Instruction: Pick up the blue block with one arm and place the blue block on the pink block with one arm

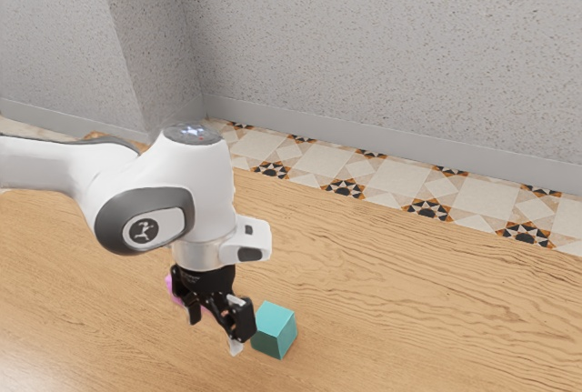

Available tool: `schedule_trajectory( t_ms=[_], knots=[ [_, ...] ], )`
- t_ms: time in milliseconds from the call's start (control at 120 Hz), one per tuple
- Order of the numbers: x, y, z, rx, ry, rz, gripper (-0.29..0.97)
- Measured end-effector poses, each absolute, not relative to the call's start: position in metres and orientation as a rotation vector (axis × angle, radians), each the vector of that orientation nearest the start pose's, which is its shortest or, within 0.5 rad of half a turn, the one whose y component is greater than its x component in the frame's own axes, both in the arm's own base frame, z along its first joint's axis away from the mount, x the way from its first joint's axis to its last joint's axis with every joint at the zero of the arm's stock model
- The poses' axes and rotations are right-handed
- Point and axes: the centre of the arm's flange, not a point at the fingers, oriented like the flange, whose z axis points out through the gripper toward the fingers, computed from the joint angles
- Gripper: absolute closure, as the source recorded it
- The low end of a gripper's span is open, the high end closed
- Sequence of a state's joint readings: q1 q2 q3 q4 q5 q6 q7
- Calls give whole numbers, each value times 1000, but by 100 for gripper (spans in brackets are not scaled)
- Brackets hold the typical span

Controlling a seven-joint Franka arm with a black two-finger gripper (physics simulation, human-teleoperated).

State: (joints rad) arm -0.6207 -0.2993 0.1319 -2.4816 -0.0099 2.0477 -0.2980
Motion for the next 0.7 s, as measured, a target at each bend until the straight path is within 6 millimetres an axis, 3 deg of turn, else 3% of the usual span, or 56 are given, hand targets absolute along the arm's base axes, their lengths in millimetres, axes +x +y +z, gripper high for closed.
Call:
schedule_trajectory(
  t_ms=[125,342,508,700],
  knots=[
    [372,-216,360,-3112,300,191,0],
    [383,-223,338,-3141,231,98,0],
    [403,-205,322,-3156,98,70,0],
    [418,-209,301,-3139,50,67,0]
  ],
)
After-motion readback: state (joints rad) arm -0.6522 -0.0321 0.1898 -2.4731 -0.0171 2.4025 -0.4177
